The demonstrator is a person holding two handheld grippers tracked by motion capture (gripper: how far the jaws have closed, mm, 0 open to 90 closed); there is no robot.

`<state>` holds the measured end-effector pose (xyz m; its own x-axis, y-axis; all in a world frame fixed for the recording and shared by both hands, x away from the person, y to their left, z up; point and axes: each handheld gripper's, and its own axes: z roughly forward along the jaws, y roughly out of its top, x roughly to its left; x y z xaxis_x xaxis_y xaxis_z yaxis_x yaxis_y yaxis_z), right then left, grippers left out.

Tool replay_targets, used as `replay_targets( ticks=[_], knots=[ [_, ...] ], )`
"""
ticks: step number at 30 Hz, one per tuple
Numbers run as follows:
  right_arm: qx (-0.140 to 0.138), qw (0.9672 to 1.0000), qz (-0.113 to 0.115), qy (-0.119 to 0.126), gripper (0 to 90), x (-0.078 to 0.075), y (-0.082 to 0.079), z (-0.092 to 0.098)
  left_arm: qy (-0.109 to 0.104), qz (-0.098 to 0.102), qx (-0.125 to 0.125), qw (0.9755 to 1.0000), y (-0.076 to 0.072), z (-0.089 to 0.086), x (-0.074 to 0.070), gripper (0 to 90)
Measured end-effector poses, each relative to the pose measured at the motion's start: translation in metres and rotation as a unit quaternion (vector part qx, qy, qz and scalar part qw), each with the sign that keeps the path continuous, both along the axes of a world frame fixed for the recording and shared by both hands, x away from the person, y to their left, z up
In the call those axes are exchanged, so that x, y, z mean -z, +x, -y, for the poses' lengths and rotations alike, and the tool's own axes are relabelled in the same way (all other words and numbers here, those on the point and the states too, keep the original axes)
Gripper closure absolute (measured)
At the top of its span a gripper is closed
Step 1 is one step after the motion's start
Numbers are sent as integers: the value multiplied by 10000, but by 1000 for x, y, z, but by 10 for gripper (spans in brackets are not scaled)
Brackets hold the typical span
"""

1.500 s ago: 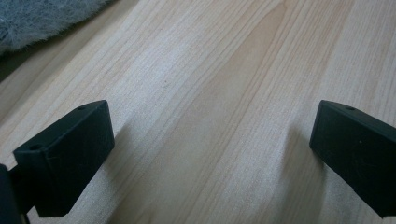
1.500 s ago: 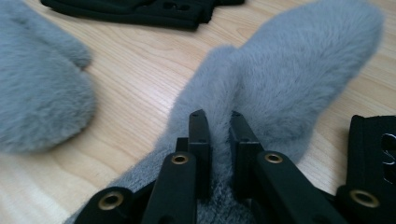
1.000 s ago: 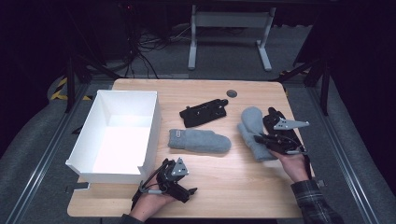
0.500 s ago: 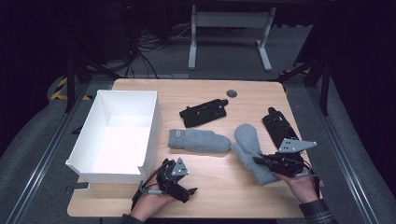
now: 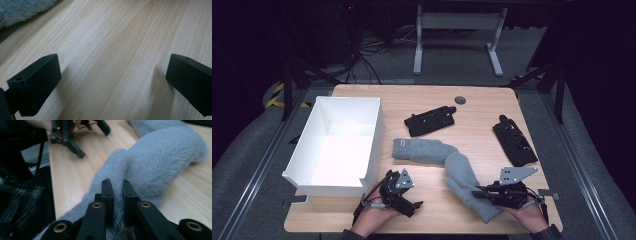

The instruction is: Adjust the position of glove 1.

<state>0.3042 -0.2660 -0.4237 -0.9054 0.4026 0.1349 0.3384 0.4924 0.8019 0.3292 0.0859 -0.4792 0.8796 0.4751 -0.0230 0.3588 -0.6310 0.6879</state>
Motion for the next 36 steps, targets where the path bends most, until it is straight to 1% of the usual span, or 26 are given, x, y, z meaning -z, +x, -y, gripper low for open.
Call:
replay_targets(
  ticks=[2, 5, 8, 9, 11, 12, 13, 14, 15, 17, 18, 19, 20, 21, 22, 23, 25, 26, 27, 28, 29, 30, 32, 34, 36],
  knots=[
    [-137, 9999, -4, -44, 840, 2, -1, -7, 0, -1, -1, 10000, 0, 0, 0, 3],
    [-267, 9995, -39, -142, 839, 7, 0, -15, -1, -1, -2, 10000, 0, 0, 0, 3],
    [-298, 9993, -107, -209, 822, 11, 3, -19, -1, -1, -1, 10000, 0, 0, 0, 3],
    [-288, 9992, -133, -262, 792, 13, 4, -20, -4, -3, -1, 10000, 0, 0, 0, 4],
    [-280, 9989, -116, -353, 684, 15, 4, -21, -10, -4, -15, 10000, 0, 0, 0, 6],
    [-276, 9990, -124, -340, 644, 15, 4, -21, -19, -6, -39, 10000, 0, 0, 0, 8],
    [-276, 9990, -124, -340, 644, 15, 4, -21, -19, -6, -39, 10000, 0, 0, 0, 21],
    [-238, 9992, -71, -323, 611, 13, 3, -20, 25, -8, -82, 10000, 0, 0, -2, 21],
    [-203, 9994, -47, -260, 589, 11, 3, -17, 40, -23, -129, 9999, -1, 0, -4, 58],
    [-114, 9998, 21, -166, 582, 7, 3, -11, 109, -97, -191, 9997, -1, 0, -8, 177],
    [-50, 9999, 23, -141, 599, 5, 3, -7, 158, -107, -205, 9996, -1, 1, -10, 185],
    [10, 9999, 40, -159, 642, 4, 4, -2, 154, -104, -233, 9996, -1, 2, -11, 219],
    [38, 9998, 53, -176, 673, 4, 5, 1, 117, -111, -244, 9996, -2, 2, -13, 263],
    [75, 9998, 42, -196, 708, 4, 6, 5, 25, -142, -262, 9996, -1, 4, -16, 315],
    [132, 9996, 24, -229, 750, 5, 7, 10, -67, -174, -261, 9995, -1, 5, -19, 382],
    [179, 9995, 22, -273, 789, 5, 7, 13, -151, -214, -244, 9994, 0, 7, -22, 490],
    [294, 9988, 21, -393, 833, 8, 8, 19, -252, -246, -252, 9991, 4, 12, -26, 611],
    [330, 9984, -3, -458, 856, 9, 8, 21, -277, -335, -208, 9988, 7, 17, -28, 682],
    [355, 9978, -3, -566, 885, 11, 7, 25, -230, -408, -159, 9988, 9, 20, -28, 769],
    [355, 9978, -3, -566, 885, 11, 7, 25, -230, -408, -159, 9988, 9, 20, -28, 830],
    [362, 9974, -16, -628, 899, 12, 6, 26, -215, -443, -160, 9987, 11, 24, -27, 830],
    [360, 9970, -23, -690, 900, 14, 5, 28, -166, -479, -148, 9986, 13, 28, -26, 870],
    [320, 9961, -64, -822, 900, 17, 4, 30, -99, -543, -127, 9984, 17, 39, -24, 900],
    [279, 9955, -134, -901, 900, 20, 2, 30, -93, -551, -118, 9984, 20, 45, -23, 900],
    [216, 9946, -165, -1002, 900, 23, 1, 28, -29, -580, -78, 9983, 23, 53, -22, 900]
  ],
)
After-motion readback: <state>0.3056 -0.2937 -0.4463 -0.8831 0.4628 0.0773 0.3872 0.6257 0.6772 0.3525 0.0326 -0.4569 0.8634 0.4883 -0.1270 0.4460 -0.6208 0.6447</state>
